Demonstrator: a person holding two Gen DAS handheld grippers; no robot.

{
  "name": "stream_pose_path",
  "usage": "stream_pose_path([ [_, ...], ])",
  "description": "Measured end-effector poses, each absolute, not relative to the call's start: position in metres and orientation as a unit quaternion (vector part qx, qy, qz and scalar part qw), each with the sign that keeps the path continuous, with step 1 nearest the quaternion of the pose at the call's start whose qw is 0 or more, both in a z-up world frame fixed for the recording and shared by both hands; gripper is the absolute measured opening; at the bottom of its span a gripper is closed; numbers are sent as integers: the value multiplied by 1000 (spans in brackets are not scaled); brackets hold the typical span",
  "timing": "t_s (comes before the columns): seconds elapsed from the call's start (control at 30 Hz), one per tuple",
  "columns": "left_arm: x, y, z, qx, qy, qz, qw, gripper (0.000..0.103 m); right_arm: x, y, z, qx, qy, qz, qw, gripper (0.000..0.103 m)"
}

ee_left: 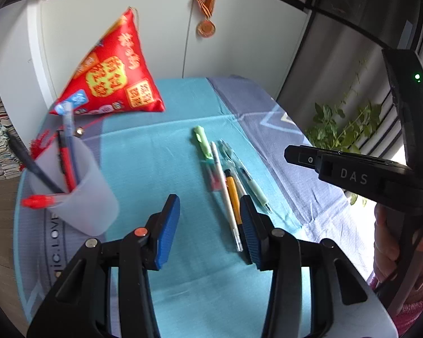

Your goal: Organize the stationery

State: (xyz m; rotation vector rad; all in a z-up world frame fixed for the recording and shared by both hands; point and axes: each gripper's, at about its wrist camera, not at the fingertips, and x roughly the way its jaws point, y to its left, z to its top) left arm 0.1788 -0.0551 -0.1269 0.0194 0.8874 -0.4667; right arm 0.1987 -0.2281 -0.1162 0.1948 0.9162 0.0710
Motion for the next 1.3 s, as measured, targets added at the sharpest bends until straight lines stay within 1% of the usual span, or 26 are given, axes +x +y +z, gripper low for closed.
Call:
stream_pose_path([
  [0.3, 203, -89, -163, 23, 469, -229, 853, 41, 201, -246, -139, 99, 464, 32, 879, 15],
  [0.43, 211, -92, -176, 25, 485, -218, 847, 41, 204, -248, -145, 96, 469, 36, 877, 15],
  [0.8, 219, -85, -183, 10, 494, -205, 845, 39, 212, -244, -156, 90, 479, 47, 872, 15],
  [0.97, 222, -95, -186, 33, 491, -203, 846, 39, 212, -237, -154, 75, 468, 41, 880, 15],
  [1.07, 225, -94, -191, 22, 496, -203, 844, 41, 210, -235, -153, 67, 459, 36, 885, 15],
  [1.13, 225, -93, -190, 22, 495, -201, 845, 39, 211, -232, -154, 51, 464, 31, 884, 15],
  [1.3, 228, -84, -193, 16, 502, -190, 844, 38, 216, -229, -160, 52, 481, 37, 874, 15],
])
